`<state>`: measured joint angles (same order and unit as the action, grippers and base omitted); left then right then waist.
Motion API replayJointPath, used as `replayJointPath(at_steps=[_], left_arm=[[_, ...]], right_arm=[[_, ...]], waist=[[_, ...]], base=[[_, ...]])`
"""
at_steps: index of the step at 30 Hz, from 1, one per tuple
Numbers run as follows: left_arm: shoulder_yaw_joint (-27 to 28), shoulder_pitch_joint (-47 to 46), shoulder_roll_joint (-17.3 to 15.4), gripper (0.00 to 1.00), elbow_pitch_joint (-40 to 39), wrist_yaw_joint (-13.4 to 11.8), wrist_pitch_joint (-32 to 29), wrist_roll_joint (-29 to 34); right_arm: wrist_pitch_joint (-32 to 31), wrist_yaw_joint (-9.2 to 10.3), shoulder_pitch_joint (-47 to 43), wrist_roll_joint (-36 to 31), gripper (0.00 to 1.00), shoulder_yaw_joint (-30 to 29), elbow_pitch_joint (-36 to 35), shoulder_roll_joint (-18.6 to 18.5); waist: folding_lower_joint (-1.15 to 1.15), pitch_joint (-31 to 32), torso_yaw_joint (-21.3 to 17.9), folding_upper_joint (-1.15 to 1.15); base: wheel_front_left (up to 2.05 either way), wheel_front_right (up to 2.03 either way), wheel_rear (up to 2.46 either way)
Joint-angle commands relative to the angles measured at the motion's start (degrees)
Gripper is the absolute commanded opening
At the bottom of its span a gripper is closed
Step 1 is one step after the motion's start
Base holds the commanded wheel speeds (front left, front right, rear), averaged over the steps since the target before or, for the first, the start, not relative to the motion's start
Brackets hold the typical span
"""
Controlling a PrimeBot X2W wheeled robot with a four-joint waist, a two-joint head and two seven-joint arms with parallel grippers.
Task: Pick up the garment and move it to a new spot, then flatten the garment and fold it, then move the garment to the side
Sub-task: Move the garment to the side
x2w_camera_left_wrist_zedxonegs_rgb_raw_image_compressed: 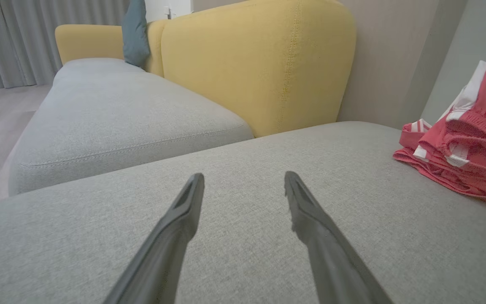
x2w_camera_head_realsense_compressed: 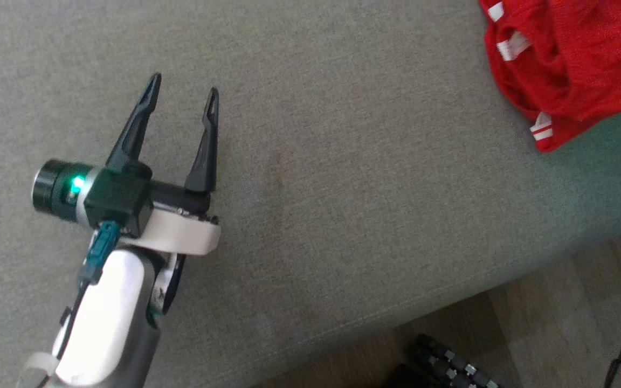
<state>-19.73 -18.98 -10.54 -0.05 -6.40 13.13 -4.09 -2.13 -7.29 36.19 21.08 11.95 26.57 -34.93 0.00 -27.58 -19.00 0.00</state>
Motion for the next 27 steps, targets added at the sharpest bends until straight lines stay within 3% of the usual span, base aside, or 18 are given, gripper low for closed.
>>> replayJointPath(at_steps=[1,13,15,16,22,27], left_arm=[[1.33,-2.22,-0.93,1.0,-2.24,0.39,-0.14,0.39],[-0.67,-6.53,-0.62,1.0,-1.2,1.49,-0.02,0.91],[-1.04,-6.99,-0.46,1.0,-0.45,1.77,0.21,0.65],[-1.1,-7.09,-0.42,1.0,-0.15,1.83,0.32,0.53],[-0.89,-5.8,-0.08,1.0,1.61,1.39,1.12,-0.53],[0.0,-2.8,0.27,1.0,2.59,0.3,1.59,-1.87]], right_arm=[[0.76,-0.2,0.74,-0.22,0.0,-1.06,-0.8,-2.35],[2.06,-0.2,3.39,-2.02,0.0,-9.04,8.47,2.07],[3.09,-0.2,3.33,-1.78,0.85,-11.19,11.05,3.0],[3.2,-0.2,3.05,-1.39,1.0,-12.12,11.98,3.47],[6.06,-0.2,-1.37,-0.89,1.0,-16.27,12.56,5.33],[10.64,-0.2,-8.82,-2.69,1.0,-19.5,4.61,8.57]], waist=[[0.0,-1.29,0.0,0.0],[0.0,-6.88,1.35,0.0],[0.0,-7.11,2.12,0.0],[0.0,-6.95,2.37,0.0],[0.0,-3.78,3.79,0.0],[0.0,0.82,5.19,0.0]], base=[[0.0,0.0,0.0],[0.0,0.0,0.0],[0.0,0.0,0.0],[0.0,0.0,0.0],[0.0,0.0,0.0],[0.0,0.0,0.0]])
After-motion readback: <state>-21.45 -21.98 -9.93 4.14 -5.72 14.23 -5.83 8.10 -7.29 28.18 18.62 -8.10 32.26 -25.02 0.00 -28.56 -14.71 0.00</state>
